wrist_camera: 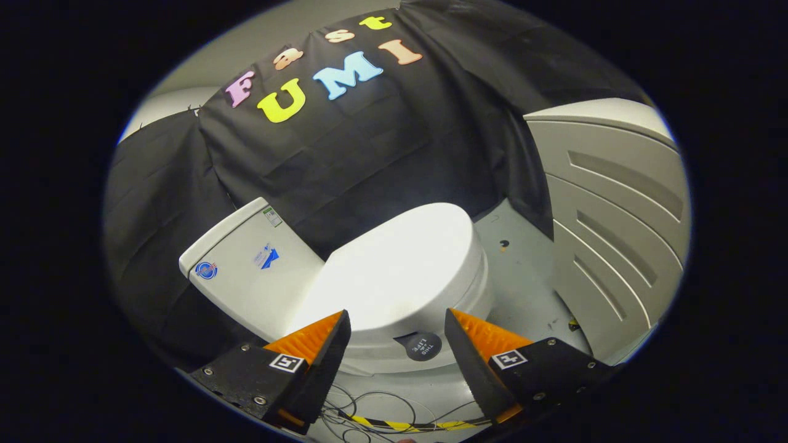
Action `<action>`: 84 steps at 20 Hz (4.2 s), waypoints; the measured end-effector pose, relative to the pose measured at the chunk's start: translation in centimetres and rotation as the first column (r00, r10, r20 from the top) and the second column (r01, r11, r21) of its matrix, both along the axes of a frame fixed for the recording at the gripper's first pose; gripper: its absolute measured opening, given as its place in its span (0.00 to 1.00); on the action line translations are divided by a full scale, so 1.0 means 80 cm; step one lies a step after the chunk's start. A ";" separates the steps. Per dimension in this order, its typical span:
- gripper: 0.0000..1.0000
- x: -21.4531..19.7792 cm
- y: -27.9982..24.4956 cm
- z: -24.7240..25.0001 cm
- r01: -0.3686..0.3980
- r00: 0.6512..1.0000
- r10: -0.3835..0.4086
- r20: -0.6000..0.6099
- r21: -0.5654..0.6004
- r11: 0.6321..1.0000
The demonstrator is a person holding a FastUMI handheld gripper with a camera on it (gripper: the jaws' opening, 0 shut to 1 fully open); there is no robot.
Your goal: Open the toilet lid.
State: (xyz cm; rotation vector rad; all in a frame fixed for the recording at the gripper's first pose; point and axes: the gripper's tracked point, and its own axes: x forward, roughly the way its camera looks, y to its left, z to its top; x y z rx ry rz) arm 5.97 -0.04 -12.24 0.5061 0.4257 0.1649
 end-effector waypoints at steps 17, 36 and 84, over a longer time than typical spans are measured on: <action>0.94 0.022 0.024 -0.096 0.088 0.956 0.043 -0.289 0.423 0.902; 0.17 0.022 0.036 -0.129 0.188 0.927 0.089 -0.365 0.656 0.731; 0.00 0.014 0.122 0.102 0.114 0.991 -0.127 -0.037 -0.246 0.962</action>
